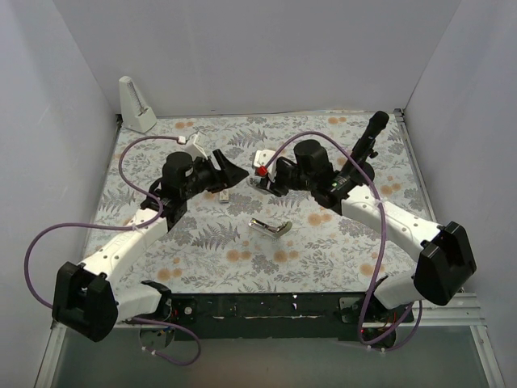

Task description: Load the staples into the stapler

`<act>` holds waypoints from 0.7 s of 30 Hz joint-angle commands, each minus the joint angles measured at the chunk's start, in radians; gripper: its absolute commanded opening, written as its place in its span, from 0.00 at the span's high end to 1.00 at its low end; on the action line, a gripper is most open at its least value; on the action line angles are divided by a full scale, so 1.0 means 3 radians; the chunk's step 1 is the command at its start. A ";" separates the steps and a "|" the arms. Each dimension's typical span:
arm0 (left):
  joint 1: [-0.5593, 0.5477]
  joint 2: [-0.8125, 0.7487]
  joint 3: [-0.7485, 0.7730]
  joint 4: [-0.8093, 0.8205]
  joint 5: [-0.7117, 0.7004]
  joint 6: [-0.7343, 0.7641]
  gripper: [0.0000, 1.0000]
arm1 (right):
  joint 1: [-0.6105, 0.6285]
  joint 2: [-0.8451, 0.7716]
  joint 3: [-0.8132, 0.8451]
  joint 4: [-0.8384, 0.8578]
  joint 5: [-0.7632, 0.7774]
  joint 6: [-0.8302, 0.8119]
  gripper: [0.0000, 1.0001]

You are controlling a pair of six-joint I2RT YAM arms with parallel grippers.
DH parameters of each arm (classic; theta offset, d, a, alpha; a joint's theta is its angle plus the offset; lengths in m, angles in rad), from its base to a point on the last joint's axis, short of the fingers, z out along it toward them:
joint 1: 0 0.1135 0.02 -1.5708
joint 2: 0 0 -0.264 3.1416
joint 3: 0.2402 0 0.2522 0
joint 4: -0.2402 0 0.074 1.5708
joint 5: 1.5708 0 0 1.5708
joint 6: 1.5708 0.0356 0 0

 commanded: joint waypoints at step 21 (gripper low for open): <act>-0.0690 -0.0054 0.0115 -0.0183 -0.1039 0.0160 0.54 | 0.0217 -0.0200 -0.0167 0.0530 0.0242 0.0182 0.99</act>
